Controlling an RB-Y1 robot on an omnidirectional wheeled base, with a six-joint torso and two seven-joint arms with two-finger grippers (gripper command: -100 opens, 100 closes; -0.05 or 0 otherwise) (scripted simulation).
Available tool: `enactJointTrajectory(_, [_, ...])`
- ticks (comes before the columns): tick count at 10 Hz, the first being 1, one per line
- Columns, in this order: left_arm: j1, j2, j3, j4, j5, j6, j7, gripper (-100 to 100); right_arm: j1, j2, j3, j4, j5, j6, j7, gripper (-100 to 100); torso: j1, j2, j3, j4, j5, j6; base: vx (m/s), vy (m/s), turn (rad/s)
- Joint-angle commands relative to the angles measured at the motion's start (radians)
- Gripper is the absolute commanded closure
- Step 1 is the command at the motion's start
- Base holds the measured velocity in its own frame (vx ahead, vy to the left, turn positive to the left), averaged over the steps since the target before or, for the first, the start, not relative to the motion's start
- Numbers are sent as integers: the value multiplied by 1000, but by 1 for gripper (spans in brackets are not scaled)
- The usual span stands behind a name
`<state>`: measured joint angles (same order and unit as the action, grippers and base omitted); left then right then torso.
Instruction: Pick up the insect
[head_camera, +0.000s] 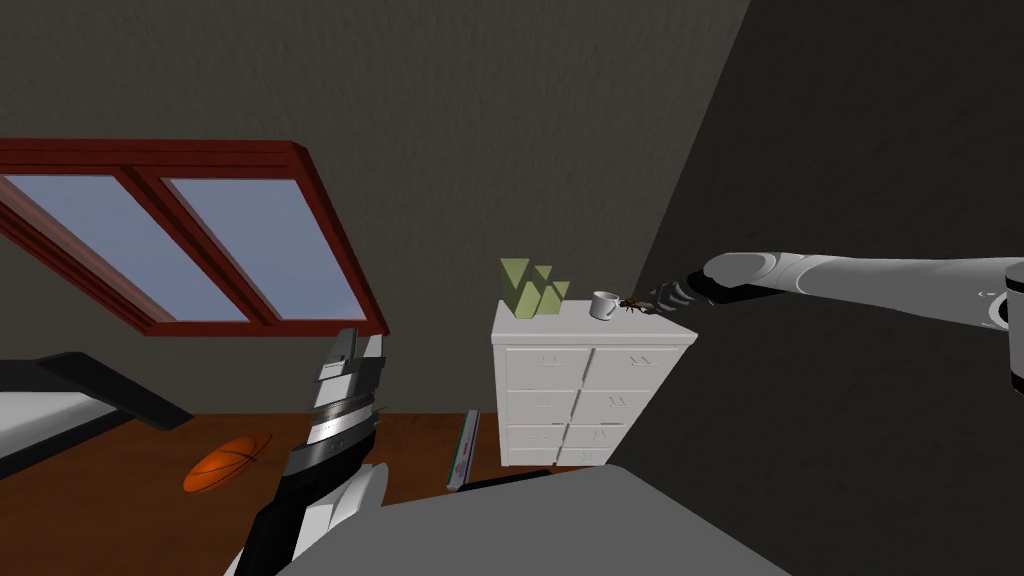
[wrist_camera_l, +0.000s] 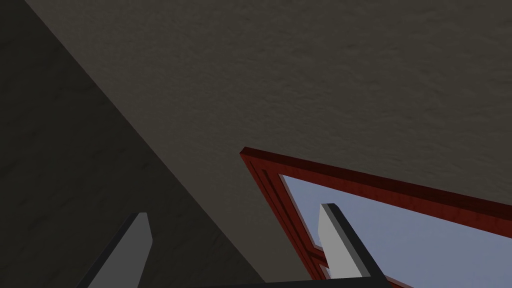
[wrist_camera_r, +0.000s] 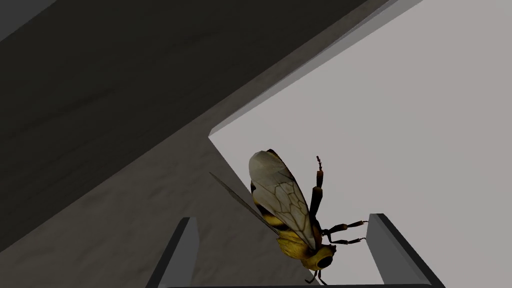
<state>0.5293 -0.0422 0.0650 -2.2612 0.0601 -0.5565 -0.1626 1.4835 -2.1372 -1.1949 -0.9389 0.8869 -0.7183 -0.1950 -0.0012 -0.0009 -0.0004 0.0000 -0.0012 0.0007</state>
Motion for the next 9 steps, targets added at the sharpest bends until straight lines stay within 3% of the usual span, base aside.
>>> enactJointTrajectory(1, [0,0,0,0,0,0,0,0,-49,-3,50,-2,-50,13,25,-100,0,0,0,0,0,0,5,-1,53])
enactJointTrajectory(2, [0,0,0,0,0,0,0,0,-49,-3,78,-2,-50,13,25,-100,1,0,0,0,0,0,4,-2,35])
enactJointTrajectory(3, [0,0,0,0,0,0,0,0,-98,-5,110,-4,-82,27,49,-100,1,1,1,0,0,0,3,0,41])
enactJointTrajectory(5, [0,0,0,0,0,0,0,0,-98,-5,169,-4,-100,27,49,-100,1,1,1,0,0,0,1,0,13])
enactJointTrajectory(6, [0,0,0,0,0,0,0,0,-140,-8,198,-6,-150,40,74,-100,1,1,1,0,0,0,2,1,47])
enactJointTrajectory(8, [0,0,0,0,0,0,0,0,-147,-8,254,-6,-150,40,74,-100,1,1,1,0,0,0,1,-1,19])
enactJointTrajectory(9, [0,0,0,0,0,0,0,0,-194,-10,287,-7,-198,53,98,-100,0,1,1,0,0,0,3,1,47])
